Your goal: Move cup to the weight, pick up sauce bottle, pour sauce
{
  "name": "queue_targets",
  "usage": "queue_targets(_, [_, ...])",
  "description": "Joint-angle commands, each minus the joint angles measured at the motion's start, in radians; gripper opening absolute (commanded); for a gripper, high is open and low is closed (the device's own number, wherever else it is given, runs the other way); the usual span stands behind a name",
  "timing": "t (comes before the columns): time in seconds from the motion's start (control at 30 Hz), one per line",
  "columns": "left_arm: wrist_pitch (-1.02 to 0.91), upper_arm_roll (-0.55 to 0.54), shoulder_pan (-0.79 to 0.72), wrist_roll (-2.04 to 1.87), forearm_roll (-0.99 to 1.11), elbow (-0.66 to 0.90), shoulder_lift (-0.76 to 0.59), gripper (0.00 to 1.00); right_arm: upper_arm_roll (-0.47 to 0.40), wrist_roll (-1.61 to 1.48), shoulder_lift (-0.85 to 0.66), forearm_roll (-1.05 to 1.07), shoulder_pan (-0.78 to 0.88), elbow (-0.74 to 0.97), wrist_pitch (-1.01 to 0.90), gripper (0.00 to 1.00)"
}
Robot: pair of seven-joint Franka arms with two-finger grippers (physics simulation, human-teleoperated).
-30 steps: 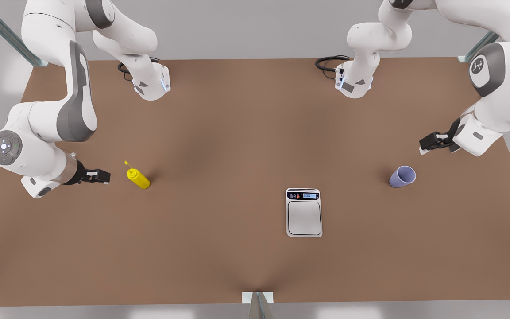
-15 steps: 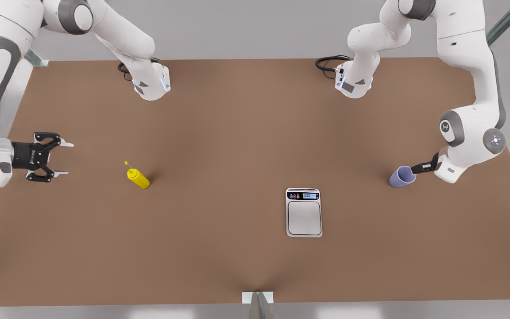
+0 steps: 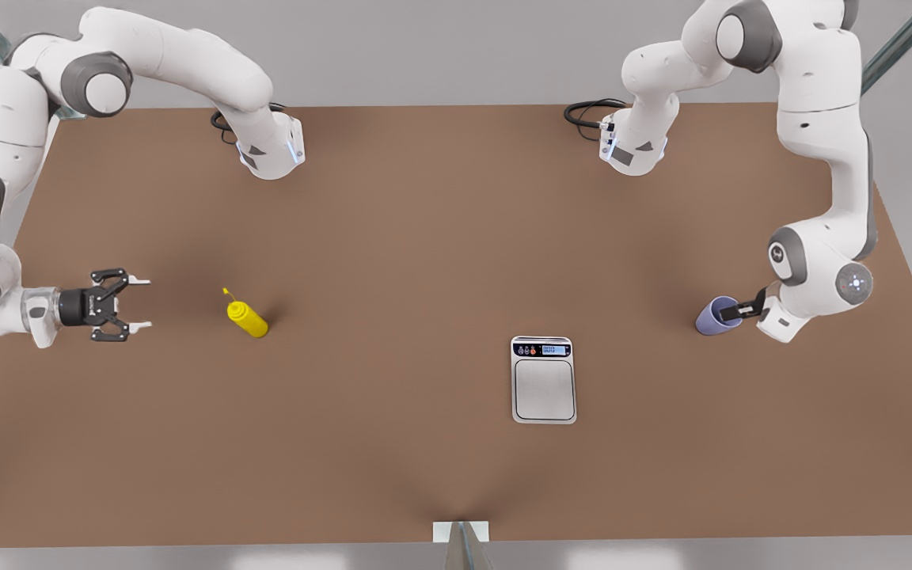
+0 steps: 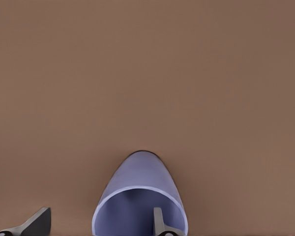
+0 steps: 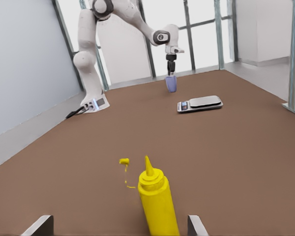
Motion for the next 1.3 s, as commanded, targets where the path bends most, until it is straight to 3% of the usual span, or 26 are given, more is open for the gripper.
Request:
queue_targets(0.0, [0.0, 0.0, 0.0, 0.0, 0.0, 0.0, 0.001, 1.0, -0.001, -0.001, 0.002, -0.001, -0.007, -0.012, 0.001, 1.0])
queue_targets(0.13, [0.0, 0.0, 0.0, 0.002, 0.0, 0.0, 0.022, 1.0, -0.005, -0.076, 0.023, -0.041, -0.058, -0.099, 0.024, 1.0])
queue_targets(0.2, [0.0, 0.0, 0.0, 0.0, 0.0, 0.0, 0.028, 1.0, -0.004, -0.095, 0.06, 0.025, -0.061, -0.101, 0.136, 1.0])
queue_targets(0.23, [0.0, 0.0, 0.0, 0.002, 0.002, 0.0, 0.036, 0.96, -0.004, -0.167, 0.1, 0.059, -0.049, -0.098, 0.149, 1.0])
queue_targets(0.3, [0.0, 0.0, 0.0, 0.0, 0.0, 0.0, 0.041, 0.7, -0.002, -0.193, 0.125, 0.071, -0.043, -0.098, 0.177, 1.0])
queue_targets(0.5, [0.008, -0.002, 0.0, 0.0, 0.0, 0.0, 0.056, 0.56, 0.001, -0.259, 0.154, 0.068, 0.031, -0.105, 0.171, 1.0])
queue_targets(0.7, [0.015, -0.003, 0.0, -0.003, -0.001, 0.003, 0.057, 0.21, 0.001, -0.265, 0.154, 0.064, 0.057, -0.138, 0.179, 1.0])
queue_targets(1.27, [0.009, -0.049, -0.031, -0.04, -0.012, 0.087, 0.041, 0.21, 0.001, -0.263, 0.154, 0.114, 0.142, -0.179, 0.248, 1.0])
